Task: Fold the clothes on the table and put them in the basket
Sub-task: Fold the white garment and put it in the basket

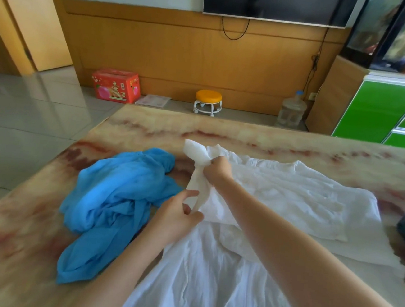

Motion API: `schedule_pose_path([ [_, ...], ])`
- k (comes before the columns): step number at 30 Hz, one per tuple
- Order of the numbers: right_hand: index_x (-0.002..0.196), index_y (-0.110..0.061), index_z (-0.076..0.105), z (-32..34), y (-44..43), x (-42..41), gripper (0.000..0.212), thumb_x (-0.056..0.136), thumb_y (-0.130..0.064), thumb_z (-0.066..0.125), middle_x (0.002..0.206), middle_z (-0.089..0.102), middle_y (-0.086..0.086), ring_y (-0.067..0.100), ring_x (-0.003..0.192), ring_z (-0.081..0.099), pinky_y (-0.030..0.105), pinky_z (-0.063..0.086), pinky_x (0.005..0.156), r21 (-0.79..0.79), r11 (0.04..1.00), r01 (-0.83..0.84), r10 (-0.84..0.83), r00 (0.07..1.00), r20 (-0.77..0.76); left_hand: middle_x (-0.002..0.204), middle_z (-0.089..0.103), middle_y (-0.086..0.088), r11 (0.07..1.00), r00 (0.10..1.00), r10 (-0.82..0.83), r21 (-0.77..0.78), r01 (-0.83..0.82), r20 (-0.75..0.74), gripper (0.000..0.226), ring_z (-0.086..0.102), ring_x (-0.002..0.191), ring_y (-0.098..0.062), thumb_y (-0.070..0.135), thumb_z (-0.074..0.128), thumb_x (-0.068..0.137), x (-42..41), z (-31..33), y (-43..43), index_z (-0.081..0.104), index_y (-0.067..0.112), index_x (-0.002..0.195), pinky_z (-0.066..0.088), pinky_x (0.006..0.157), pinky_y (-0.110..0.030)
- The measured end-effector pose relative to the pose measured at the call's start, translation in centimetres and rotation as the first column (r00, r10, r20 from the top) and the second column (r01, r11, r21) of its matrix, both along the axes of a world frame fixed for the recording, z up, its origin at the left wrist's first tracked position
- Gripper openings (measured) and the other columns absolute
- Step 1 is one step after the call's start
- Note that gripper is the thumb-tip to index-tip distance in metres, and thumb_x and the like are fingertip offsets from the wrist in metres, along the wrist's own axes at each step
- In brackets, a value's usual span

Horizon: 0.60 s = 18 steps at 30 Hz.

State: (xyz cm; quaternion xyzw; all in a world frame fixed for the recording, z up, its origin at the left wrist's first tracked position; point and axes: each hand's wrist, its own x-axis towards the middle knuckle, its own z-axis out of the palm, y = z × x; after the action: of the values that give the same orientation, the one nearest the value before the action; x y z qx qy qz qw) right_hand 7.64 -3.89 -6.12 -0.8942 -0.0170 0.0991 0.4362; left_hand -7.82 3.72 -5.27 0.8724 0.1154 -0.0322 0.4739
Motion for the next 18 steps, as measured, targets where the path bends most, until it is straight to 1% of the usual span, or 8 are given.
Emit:
schedule_pose_path([
  [3, 0.059, -0.012, 0.035, 0.0, -3.9, 0.0, 0.029, 0.082, 0.005, 0.038, 0.06, 0.035, -0.001, 0.014, 0.055, 0.034, 0.024, 0.025, 0.047, 0.088, 0.995, 0.053, -0.058, 0.997, 0.057, 0.069, 0.047, 0.008, 0.981, 0.992, -0.119, -0.161, 0.111, -0.039, 0.06, 0.051, 0.059, -0.008, 0.018, 0.059, 0.085, 0.6, 1.0, -3.4, 0.038, 0.034, 0.139, 0.041, 0.047, -0.016],
  [6, 0.055, -0.011, 0.031, -0.6, -8.6, 0.2, 0.03, 0.076, 0.01, 0.038, 0.056, 0.03, 0.001, 0.016, 0.053, 0.027, 0.023, 0.02, 0.047, 0.269, 0.946, 0.18, -0.192, 0.981, 0.019, 0.073, 0.048, 0.009, 0.967, 0.973, -0.232, -0.113, 0.23, -0.008, 0.063, 0.054, 0.055, -0.01, 0.017, 0.056, 0.085, 1.4, 1.4, -7.3, 0.035, 0.033, 0.142, 0.045, 0.049, -0.02],
  [8, 0.062, -0.008, 0.038, -1.2, -11.7, 0.1, 0.021, 0.075, 0.009, 0.04, 0.06, 0.031, 0.004, 0.017, 0.061, 0.029, 0.025, 0.021, 0.05, 0.368, 0.896, 0.25, -0.266, 0.964, -0.009, 0.075, 0.049, 0.009, 0.95, 0.953, -0.304, -0.071, 0.304, 0.009, 0.061, 0.055, 0.053, -0.008, 0.018, 0.054, 0.087, 1.5, 1.5, -9.8, 0.034, 0.033, 0.142, 0.047, 0.052, -0.02],
  [11, 0.077, -0.008, 0.05, -2.5, -15.6, -0.4, 0.015, 0.077, 0.006, 0.043, 0.071, 0.039, 0.011, 0.021, 0.067, 0.036, 0.029, 0.028, 0.055, 0.425, 0.841, 0.335, -0.356, 0.934, -0.033, 0.073, 0.051, 0.009, 0.93, 0.933, -0.357, -0.084, 0.359, 0.03, 0.057, 0.055, 0.055, -0.009, 0.018, 0.05, 0.088, 1.4, 0.7, -12.8, 0.037, 0.032, 0.141, 0.051, 0.064, -0.027],
  [14, 0.079, 0.001, 0.055, -4.0, -18.2, -0.4, 0.014, 0.078, 0.003, 0.042, 0.072, 0.046, 0.011, 0.022, 0.069, 0.042, 0.032, 0.033, 0.06, 0.381, 0.845, 0.375, -0.39, 0.92, -0.041, 0.076, 0.053, 0.009, 0.917, 0.92, -0.391, -0.076, 0.391, 0.004, 0.056, 0.06, 0.06, -0.014, 0.02, 0.051, 0.09, 1.2, -0.7, -15.0, 0.036, 0.029, 0.143, 0.053, 0.067, -0.027],
  [16, 0.083, 0.005, 0.054, -4.2, -19.0, -0.3, 0.014, 0.085, -0.003, 0.042, 0.076, 0.049, 0.009, 0.02, 0.07, 0.045, 0.029, 0.034, 0.062, 0.237, 0.912, 0.336, -0.345, 0.938, -0.002, 0.079, 0.056, 0.008, 0.906, 0.911, -0.412, -0.126, 0.405, -0.035, 0.054, 0.062, 0.062, -0.015, 0.025, 0.054, 0.092, 1.0, -1.3, -15.7, 0.036, 0.025, 0.143, 0.054, 0.062, -0.024],
  [17, 0.09, 0.0, 0.055, -4.0, -19.1, -0.3, 0.014, 0.09, -0.008, 0.044, 0.083, 0.052, 0.008, 0.021, 0.074, 0.049, 0.029, 0.036, 0.064, 0.13, 0.948, 0.289, -0.294, 0.955, 0.023, 0.08, 0.058, 0.008, 0.905, 0.912, -0.409, -0.152, 0.398, -0.043, 0.051, 0.062, 0.062, -0.014, 0.028, 0.055, 0.094, 1.0, -1.3, -15.7, 0.039, 0.023, 0.142, 0.054, 0.06, -0.023],
  [18, 0.107, -0.004, 0.055, -3.9, -19.1, -0.3, 0.02, 0.093, -0.015, 0.046, 0.096, 0.056, 0.008, 0.024, 0.086, 0.054, 0.032, 0.04, 0.07, 0.034, 0.969, 0.246, -0.248, 0.967, 0.067, 0.081, 0.06, 0.007, 0.909, 0.92, -0.392, -0.16, 0.384, -0.024, 0.045, 0.062, 0.063, -0.013, 0.029, 0.055, 0.094, 1.1, -1.4, -15.6, 0.045, 0.023, 0.138, 0.054, 0.06, -0.023],
])
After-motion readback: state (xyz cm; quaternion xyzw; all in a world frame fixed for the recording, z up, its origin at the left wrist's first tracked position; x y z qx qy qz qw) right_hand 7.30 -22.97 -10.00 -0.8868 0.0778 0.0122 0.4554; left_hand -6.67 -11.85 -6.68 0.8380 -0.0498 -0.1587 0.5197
